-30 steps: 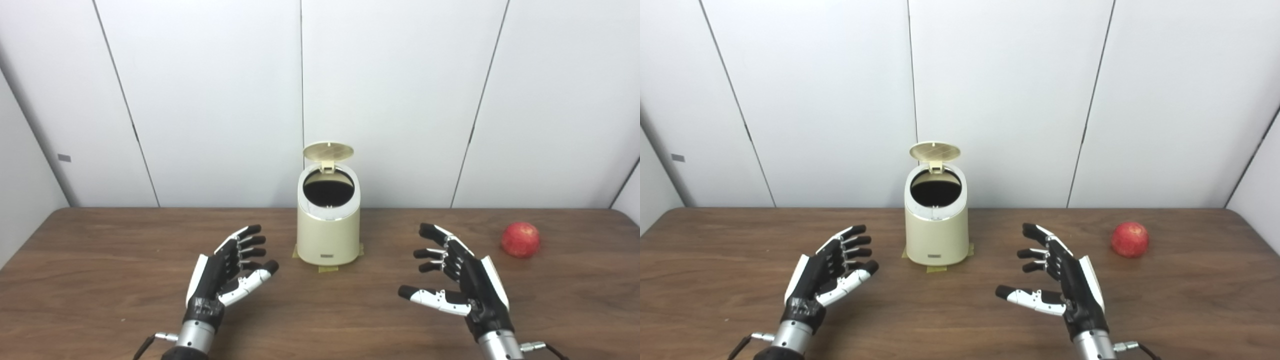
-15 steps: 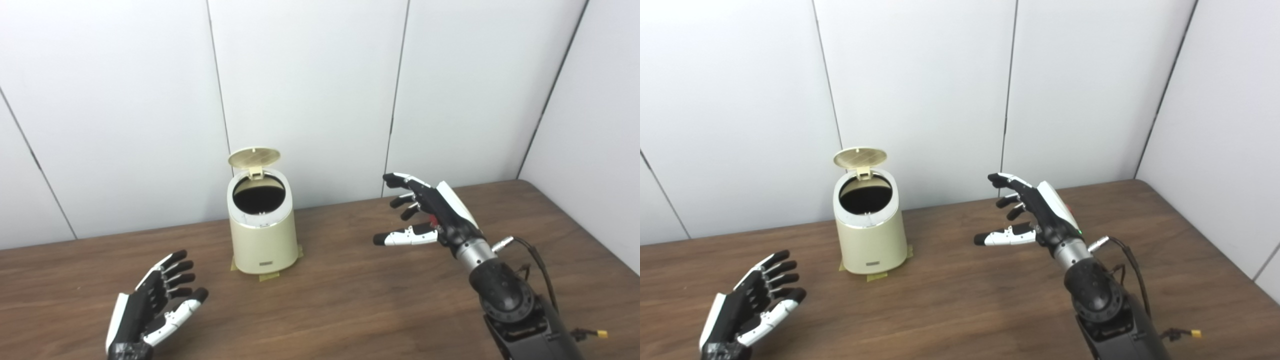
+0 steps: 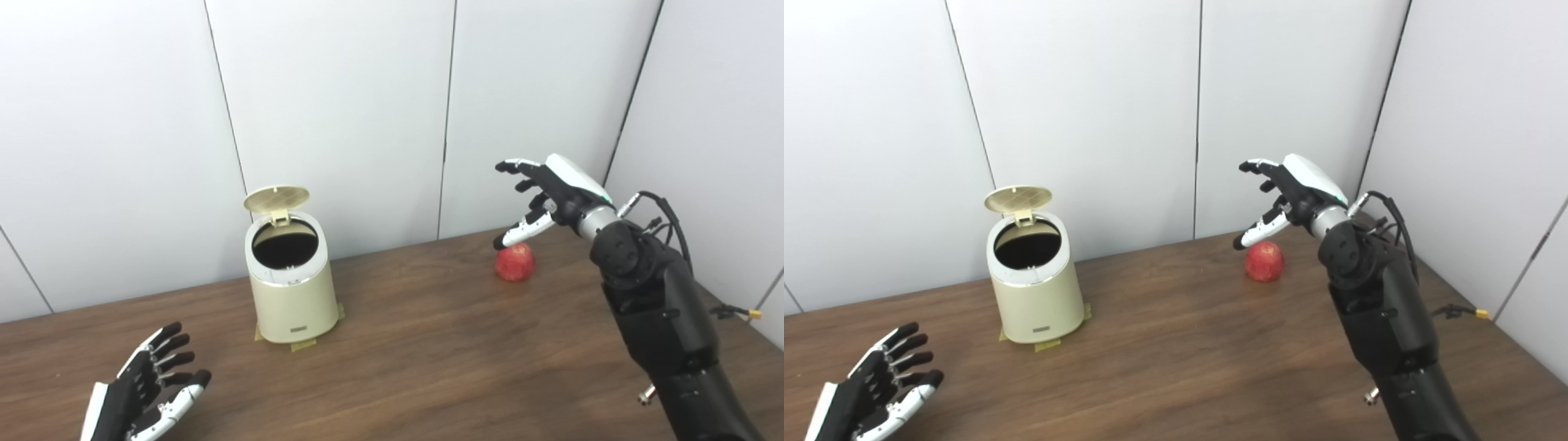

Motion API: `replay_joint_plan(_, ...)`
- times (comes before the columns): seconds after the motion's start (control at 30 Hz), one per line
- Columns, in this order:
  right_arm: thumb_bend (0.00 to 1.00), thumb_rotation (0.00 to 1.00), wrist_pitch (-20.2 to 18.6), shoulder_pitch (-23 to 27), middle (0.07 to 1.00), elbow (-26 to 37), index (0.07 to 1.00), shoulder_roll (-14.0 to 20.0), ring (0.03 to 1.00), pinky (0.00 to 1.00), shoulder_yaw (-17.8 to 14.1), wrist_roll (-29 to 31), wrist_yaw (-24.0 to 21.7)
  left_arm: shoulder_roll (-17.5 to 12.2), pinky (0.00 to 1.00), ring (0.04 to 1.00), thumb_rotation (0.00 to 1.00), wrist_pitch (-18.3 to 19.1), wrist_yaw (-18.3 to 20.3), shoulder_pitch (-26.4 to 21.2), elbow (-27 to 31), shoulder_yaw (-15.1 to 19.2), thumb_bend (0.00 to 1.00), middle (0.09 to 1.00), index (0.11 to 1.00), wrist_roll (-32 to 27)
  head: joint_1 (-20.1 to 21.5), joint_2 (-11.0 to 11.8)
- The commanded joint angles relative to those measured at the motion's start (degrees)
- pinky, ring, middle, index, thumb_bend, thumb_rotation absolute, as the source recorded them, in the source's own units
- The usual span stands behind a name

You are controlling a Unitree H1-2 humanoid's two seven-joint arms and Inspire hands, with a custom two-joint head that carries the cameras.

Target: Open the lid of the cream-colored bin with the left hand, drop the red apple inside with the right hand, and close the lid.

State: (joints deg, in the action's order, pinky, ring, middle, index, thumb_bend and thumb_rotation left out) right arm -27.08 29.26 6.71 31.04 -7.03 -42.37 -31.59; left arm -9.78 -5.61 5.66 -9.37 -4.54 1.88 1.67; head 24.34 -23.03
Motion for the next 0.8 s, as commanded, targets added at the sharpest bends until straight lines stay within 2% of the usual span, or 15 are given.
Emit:
replay_joint_plan(0.0, 0.82, 0.16, 0.2, 4.1, 0.906, -0.4, 0.874, 3.0, 0.823, 0.67, -0.5, -1.8, -1.9, -0.6, 0.64, 0.758, 0.14, -2.6, 0.3, -2.3, 1.2, 0.2, 0.57, 0.824, 0.865, -0.9, 0.1, -0.1)
replay_joint_plan(0.13, 0.82, 0.17, 0.2, 5.5, 0.925, -3.3, 0.878, 3.8, 0.815, 0.63, 1.1, -4.1, -4.8, -0.7, 0.63, 0.758, 0.13, -2.3, 0.3, -2.5, 1.3, 0.3, 0.57, 0.824, 0.867, -1.0, 0.2, -0.3)
replay_joint_plan(0.23, 0.84, 0.19, 0.4, 6.4, 0.916, -6.9, 0.875, 5.3, 0.816, 0.63, 4.0, -2.6, -4.2, -0.7, 0.64, 0.771, 0.12, -1.6, 0.3, -2.4, 2.0, 0.3, 0.56, 0.831, 0.874, -0.9, 0.2, -0.4)
replay_joint_plan(0.33, 0.87, 0.2, 1.0, 7.5, 0.908, -11.5, 0.866, 5.9, 0.84, 0.68, 6.3, -1.4, -2.0, -0.7, 0.64, 0.771, 0.11, -1.4, 0.3, -2.3, 2.5, 0.3, 0.56, 0.832, 0.871, -0.8, 0.1, -0.5)
replay_joint_plan(0.53, 0.86, 0.2, 2.7, 9.0, 0.875, -18.6, 0.845, 6.2, 0.862, 0.8, 10.5, -0.8, 3.2, -0.5, 0.62, 0.754, 0.08, -1.0, 0.2, -2.0, 3.5, 0.4, 0.55, 0.82, 0.86, -0.4, -0.1, -0.5)
replay_joint_plan(0.63, 0.86, 0.19, 2.4, 9.9, 0.867, -21.7, 0.839, 5.9, 0.848, 0.77, 12.0, -0.6, 5.3, -0.5, 0.61, 0.743, 0.07, -0.9, 0.0, -1.8, 3.9, 0.3, 0.56, 0.812, 0.852, 0.0, -0.2, -0.7)
replay_joint_plan(0.77, 0.86, 0.16, 4.0, 10.5, 0.851, -25.6, 0.831, 5.1, 0.818, 0.71, 12.5, 0.9, 9.6, -0.4, 0.62, 0.742, 0.05, -0.5, 0.2, -1.6, 4.6, 0.3, 0.55, 0.813, 0.853, -0.2, -0.3, -0.8)
